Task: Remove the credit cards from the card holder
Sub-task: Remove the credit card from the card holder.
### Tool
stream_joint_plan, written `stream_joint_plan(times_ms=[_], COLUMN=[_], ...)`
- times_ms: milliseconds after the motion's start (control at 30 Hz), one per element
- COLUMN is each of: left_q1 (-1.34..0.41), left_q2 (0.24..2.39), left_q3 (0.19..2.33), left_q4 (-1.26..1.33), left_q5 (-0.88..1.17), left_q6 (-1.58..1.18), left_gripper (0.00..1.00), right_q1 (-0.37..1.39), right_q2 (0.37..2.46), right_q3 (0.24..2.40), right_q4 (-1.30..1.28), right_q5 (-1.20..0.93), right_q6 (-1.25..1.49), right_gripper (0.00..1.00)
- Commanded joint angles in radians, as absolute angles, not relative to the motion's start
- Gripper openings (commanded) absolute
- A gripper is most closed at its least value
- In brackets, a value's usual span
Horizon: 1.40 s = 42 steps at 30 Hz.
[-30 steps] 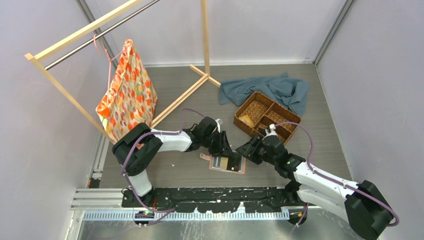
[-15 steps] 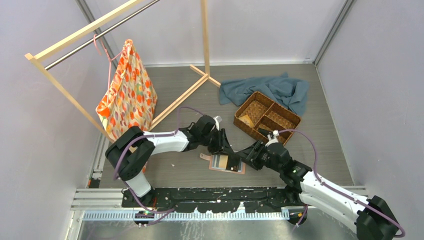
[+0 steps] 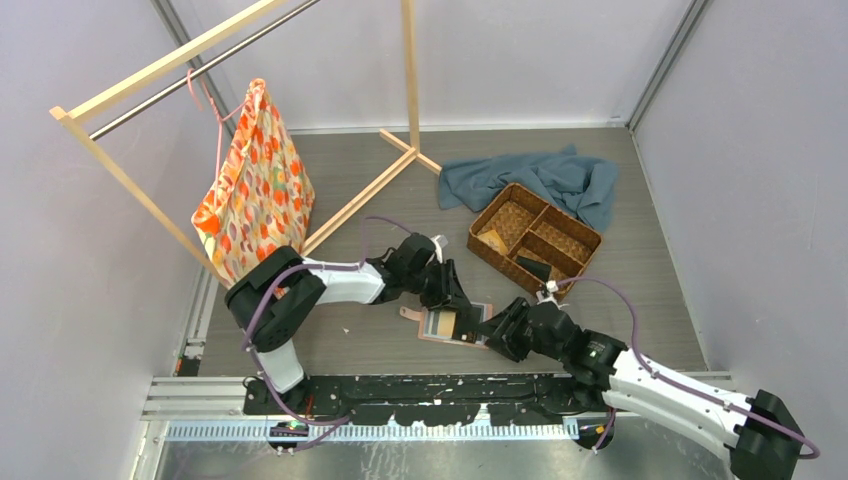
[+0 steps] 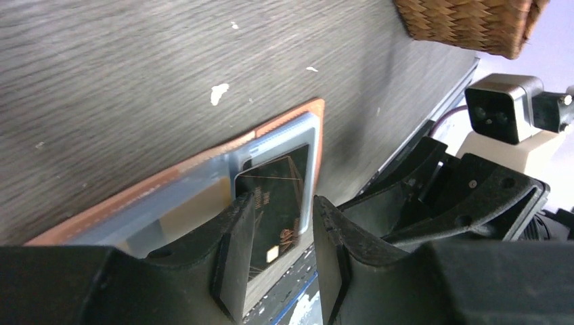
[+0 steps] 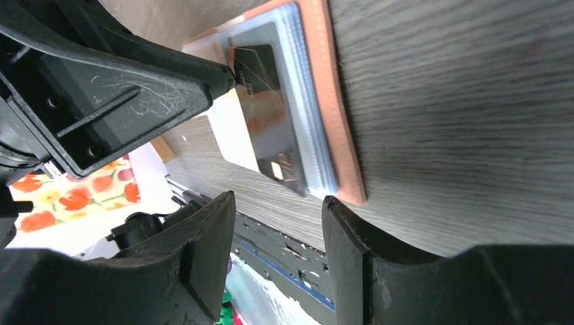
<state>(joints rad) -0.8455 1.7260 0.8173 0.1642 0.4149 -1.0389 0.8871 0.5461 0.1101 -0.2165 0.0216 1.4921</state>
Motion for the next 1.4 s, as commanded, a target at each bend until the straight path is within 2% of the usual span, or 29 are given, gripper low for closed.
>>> stream_joint_plan(times_ms=[0,233,433,633,767,967,1133,1367], left_q1=[-0.851,-0.854,-0.860,-0.864,-0.867,-0.867,-0.864,-0.850], left_q2=[1.753,1.742,1.728,1.736,1.733,1.700,1.676,1.764], left_q3=[0.841,0.789,0.762,0.774,0.775,0.771,0.879,1.011], left_q4=[0.234,0.233,0.232,0.230,0.215,0.191,0.045,-0.030], left_q5=[0.428,0.440,0.443,0.452,0.453,0.459,0.456,0.450], left_q6=[-1.055,-1.066,-1.072,-1.073,-1.069,-1.065,-0.970,-0.901], left_gripper=[0.39,0.38,0.38,0.38,0.38,0.38,0.38,0.38], right_q1=[0.923,0.942,0.942,0.945,0.950,0.986,1.008,1.027], right_q2=[0.590,0.686,0.728,0.711,0.635,0.545,0.584,0.741], right_q3=[0.103,0.026,0.031,0.051,0.072,0.071,0.050,0.067], right_q4=[-0.180,0.082,0.122,0.043,-0.098,-0.147,-0.008,0.152], right_q5=[0.075,0.125,0.121,0.112,0.141,0.172,0.182,0.212], right_q6=[1.574,1.657,1.656,1.660,1.676,1.717,1.713,1.689], right_gripper=[0.55,0.56,0.56,0.56,0.56,0.57,0.57,0.58])
